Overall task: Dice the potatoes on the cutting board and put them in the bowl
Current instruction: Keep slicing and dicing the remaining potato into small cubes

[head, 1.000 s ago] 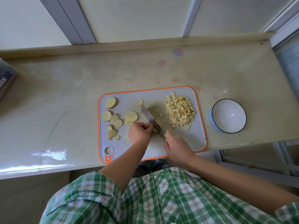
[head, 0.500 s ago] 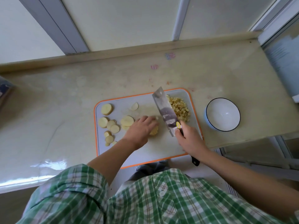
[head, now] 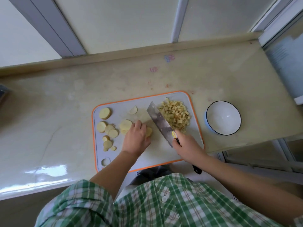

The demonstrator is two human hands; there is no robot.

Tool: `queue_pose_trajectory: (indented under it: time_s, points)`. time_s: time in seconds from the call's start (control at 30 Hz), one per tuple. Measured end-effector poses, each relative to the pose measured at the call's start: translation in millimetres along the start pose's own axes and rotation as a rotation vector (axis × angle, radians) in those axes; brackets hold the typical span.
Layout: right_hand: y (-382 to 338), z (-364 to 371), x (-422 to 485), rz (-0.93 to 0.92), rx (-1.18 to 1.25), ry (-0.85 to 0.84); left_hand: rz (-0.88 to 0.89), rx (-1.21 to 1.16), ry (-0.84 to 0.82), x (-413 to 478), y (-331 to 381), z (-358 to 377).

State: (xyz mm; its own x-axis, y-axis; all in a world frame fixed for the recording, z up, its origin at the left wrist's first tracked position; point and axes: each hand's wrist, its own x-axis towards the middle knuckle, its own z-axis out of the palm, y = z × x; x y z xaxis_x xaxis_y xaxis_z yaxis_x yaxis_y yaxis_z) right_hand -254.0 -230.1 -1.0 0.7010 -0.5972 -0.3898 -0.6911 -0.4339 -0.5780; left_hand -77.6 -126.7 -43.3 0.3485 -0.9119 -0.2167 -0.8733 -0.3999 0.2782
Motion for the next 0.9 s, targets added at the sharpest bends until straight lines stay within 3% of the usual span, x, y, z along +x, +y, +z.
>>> queue_pose_trajectory:
  time_s: [0.13, 0.3, 0.53, 0.73, 0.9]
  points:
    - [-1, 9, 2, -0.055, -0.078, -0.042, -0.074, -0.065, 0.028, -6, 5, 4]
    - [13, -6, 8, 0.061, -0.08, 0.009, -0.12, -0.13, 0.069, -3, 16, 5]
    - [11, -3, 2, -0.019, -0.151, -0.004, -0.172, -0.195, 0.092, 8, 32, 10]
    - [6, 9, -2, -0.099, -0.211, -0.034, -0.289, -0.385, 0.096, 1, 28, 6]
    - [3, 1, -1, -0.082, -0.178, -0.003, -0.325, -0.442, 0.113, 1, 33, 3]
